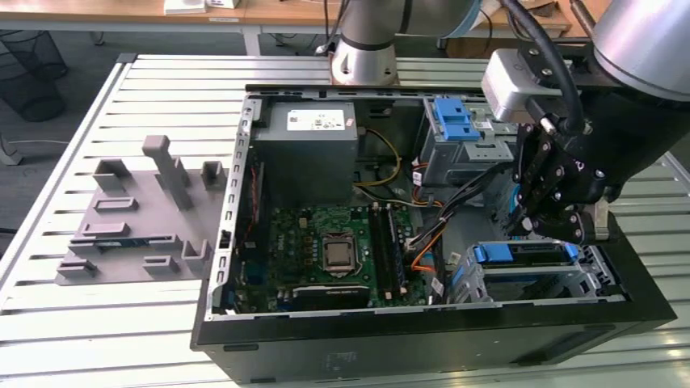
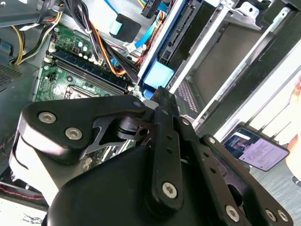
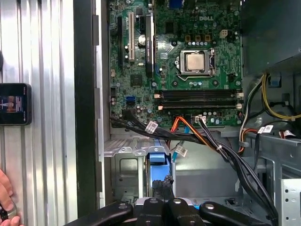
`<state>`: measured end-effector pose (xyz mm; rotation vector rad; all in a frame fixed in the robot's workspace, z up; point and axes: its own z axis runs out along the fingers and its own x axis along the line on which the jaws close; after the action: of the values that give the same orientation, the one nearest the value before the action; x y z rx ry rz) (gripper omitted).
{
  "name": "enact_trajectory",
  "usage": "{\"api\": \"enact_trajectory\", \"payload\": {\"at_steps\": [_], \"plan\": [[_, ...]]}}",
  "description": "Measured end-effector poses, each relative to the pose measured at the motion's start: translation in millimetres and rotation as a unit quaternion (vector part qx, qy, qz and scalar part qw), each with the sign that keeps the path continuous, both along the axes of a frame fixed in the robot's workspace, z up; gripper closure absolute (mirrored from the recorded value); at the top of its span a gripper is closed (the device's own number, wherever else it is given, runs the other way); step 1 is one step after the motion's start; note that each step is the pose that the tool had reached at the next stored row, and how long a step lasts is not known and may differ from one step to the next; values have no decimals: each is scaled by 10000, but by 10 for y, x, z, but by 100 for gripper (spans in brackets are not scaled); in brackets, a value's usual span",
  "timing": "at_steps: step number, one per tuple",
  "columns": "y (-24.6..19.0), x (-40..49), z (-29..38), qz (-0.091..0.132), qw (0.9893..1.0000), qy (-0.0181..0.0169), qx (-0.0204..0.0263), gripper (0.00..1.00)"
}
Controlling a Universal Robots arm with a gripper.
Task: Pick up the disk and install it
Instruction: 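Insert the disk into the insertion slot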
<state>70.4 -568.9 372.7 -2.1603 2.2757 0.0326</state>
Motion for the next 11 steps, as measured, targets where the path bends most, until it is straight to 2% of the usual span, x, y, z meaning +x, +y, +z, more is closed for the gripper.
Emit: {"api": "enact_trajectory", "payload": {"at_steps": [3, 7, 11], "plan": [[0, 0, -44, 0, 10000, 0, -1, 89], [0, 0, -56, 0, 10000, 0, 4, 89], [0, 0, -116, 0, 10000, 0, 3, 89]]}}
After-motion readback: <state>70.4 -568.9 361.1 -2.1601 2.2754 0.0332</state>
